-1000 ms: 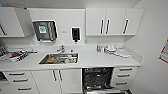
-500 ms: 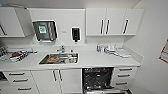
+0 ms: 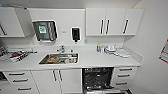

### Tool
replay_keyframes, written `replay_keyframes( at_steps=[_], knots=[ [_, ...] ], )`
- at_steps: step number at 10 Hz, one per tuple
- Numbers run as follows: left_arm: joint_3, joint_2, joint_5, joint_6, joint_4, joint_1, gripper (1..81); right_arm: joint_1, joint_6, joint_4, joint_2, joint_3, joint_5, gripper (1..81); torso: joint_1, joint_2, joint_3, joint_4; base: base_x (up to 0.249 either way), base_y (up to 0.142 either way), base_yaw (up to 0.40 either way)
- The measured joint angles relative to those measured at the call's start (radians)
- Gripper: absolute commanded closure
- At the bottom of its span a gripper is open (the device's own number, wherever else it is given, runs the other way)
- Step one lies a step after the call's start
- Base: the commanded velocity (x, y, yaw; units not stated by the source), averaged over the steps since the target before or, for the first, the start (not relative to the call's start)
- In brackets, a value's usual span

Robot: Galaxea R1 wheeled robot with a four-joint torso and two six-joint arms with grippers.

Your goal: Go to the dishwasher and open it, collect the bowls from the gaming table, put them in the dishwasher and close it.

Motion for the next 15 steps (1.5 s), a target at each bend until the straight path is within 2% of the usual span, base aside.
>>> replay_keyframes(
  at_steps=[1,2,3,6,15],
  knots=[
    [-0.002,0.004,0.0,0.0,-0.005,0.0,1.0,0.0,-0.104,0.112,0.007,-0.004,0.021,1.0,0.0,0.0,0.0,0.0,0.0,0.0,0.0],
    [-0.012,0.012,0.0,0.0,-0.01,0.0,1.0,0.0,-0.159,0.178,0.005,-0.004,0.039,1.0,0.0,0.0,0.0,0.0,0.0,0.0,0.0],
    [-0.031,0.022,0.0,0.0,-0.013,0.0,1.0,0.002,-0.177,0.2,-0.001,-0.004,0.047,1.0,0.0,0.0,0.0,0.0,0.0,0.0,0.0],
    [-0.083,0.053,0.0,0.0,-0.017,-0.006,1.0,0.011,-0.186,0.201,0.005,-0.004,0.05,1.0,0.0,0.0,0.0,0.0,0.0,0.0,0.0],
    [-0.084,0.053,0.0,0.0,-0.017,-0.005,1.0,0.011,-0.187,0.201,0.023,-0.004,0.05,1.0,0.0,0.0,0.0,0.0,0.0,0.0,0.0]
  ],
)
